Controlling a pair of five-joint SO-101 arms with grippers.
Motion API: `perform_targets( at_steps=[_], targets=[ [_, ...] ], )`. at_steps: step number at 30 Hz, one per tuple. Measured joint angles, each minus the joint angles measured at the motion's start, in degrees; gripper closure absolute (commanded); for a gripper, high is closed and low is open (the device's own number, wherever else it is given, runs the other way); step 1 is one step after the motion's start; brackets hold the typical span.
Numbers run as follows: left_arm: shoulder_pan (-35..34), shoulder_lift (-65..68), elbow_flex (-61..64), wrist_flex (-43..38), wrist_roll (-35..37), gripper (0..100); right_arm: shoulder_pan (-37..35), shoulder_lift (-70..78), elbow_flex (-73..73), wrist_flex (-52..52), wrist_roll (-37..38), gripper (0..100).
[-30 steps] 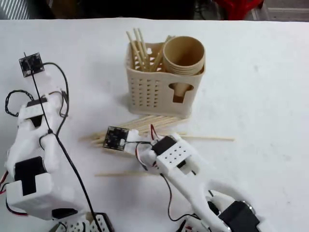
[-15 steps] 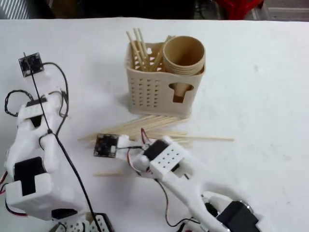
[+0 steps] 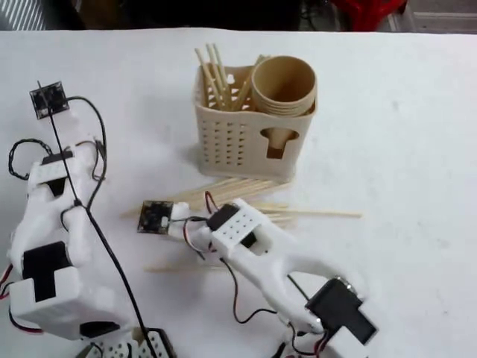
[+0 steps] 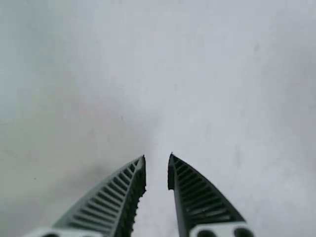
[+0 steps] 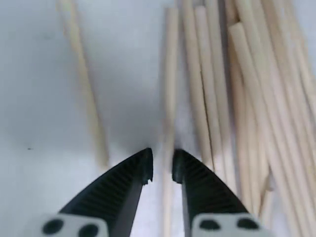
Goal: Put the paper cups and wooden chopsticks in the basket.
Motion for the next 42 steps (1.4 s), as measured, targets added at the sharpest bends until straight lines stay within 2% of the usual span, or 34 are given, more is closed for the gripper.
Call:
perform_targets(
  at_steps=[11,15,19,24,28,32,36,42],
  targets=[
    [0.0,0.0,0.0,0.0,0.0,90,1.49,-0.44,-0.26,0.44,0.0,98.2],
    [0.0,0.0,0.0,0.0,0.0,90,2.64,-8.26,-0.18,5.01,-0.44,98.2],
    [0.0,0.0,0.0,0.0,0.0,90,3.96,-21.63,-0.35,8.44,-4.57,98.3],
    [0.0,0.0,0.0,0.0,0.0,90,3.78,-35.52,-8.97,11.96,-8.88,98.3],
    [0.0,0.0,0.0,0.0,0.0,90,7.38,-35.52,-22.07,12.57,-12.75,98.2],
    [0.0,0.0,0.0,0.0,0.0,90,12.4,-28.92,-34.99,7.21,-19.08,98.1],
    [0.0,0.0,0.0,0.0,0.0,90,16.44,-19.78,-44.13,-3.25,-25.14,98.1],
    [0.0,0.0,0.0,0.0,0.0,90,18.46,-9.49,-50.2,-19.16,-26.73,98.1]
  ],
)
